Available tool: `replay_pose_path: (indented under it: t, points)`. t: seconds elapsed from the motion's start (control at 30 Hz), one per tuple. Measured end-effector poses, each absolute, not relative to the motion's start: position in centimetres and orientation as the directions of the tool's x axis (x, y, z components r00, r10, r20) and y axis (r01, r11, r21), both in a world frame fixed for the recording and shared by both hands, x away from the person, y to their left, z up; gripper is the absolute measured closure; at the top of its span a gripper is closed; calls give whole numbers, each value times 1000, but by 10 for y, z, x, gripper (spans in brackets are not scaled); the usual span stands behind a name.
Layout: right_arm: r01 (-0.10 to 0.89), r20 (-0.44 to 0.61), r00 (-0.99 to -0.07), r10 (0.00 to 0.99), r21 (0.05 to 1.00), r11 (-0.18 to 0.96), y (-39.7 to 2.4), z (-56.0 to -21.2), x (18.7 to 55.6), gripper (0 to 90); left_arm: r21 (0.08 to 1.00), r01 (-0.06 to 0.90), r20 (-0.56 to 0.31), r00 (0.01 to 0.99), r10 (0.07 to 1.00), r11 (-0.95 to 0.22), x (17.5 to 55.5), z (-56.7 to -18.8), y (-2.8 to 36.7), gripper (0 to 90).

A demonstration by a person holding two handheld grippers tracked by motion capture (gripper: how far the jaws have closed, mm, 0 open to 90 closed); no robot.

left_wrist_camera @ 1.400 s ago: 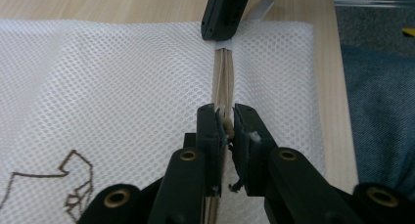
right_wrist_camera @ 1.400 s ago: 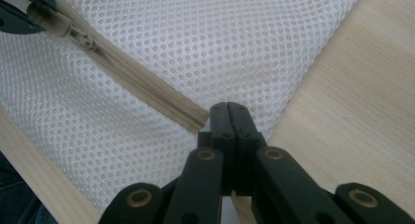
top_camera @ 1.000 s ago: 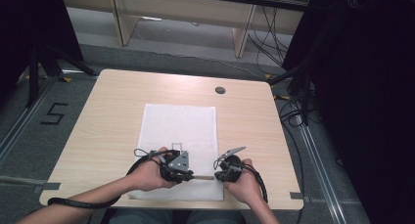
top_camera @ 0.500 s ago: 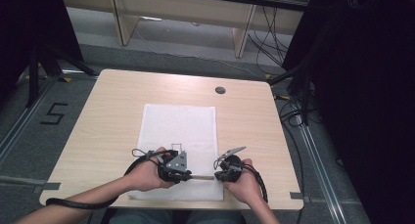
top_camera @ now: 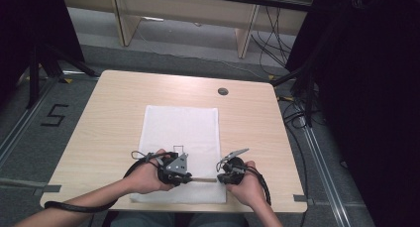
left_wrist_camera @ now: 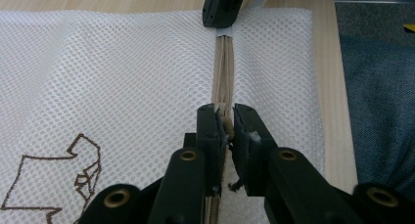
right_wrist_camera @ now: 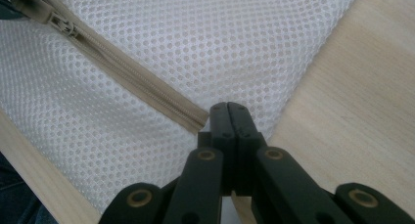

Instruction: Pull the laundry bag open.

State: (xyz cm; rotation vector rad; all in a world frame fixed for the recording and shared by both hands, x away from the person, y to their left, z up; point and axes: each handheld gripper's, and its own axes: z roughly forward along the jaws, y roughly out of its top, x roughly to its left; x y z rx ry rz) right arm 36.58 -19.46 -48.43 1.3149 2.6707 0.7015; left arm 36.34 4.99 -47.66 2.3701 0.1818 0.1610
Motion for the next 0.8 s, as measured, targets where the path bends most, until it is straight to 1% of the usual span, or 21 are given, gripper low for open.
replay_pose_path:
  t: [0.37, 0.43, 0.47, 0.57, 0.8]
  points:
    - [730, 121, -627, 770, 436, 526, -194, -484, 366, 900, 693, 81, 66, 982, 175, -716, 363, -476, 50, 814]
    - [752, 144, -606, 782, 423, 506, -193, -484, 364, 900, 692, 79, 65, 983, 171, -717, 363, -476, 50, 815]
    - [730, 120, -627, 770, 436, 526, -194, -484, 366, 900, 691, 79, 65, 983, 170, -718, 363, -476, 50, 815]
    - [708, 110, -648, 753, 451, 543, -195, -485, 367, 900, 689, 78, 68, 983, 171, -721, 362, -476, 50, 815]
    - [708, 109, -648, 754, 451, 543, -195, -485, 367, 900, 692, 79, 67, 983, 173, -718, 362, -477, 53, 814]
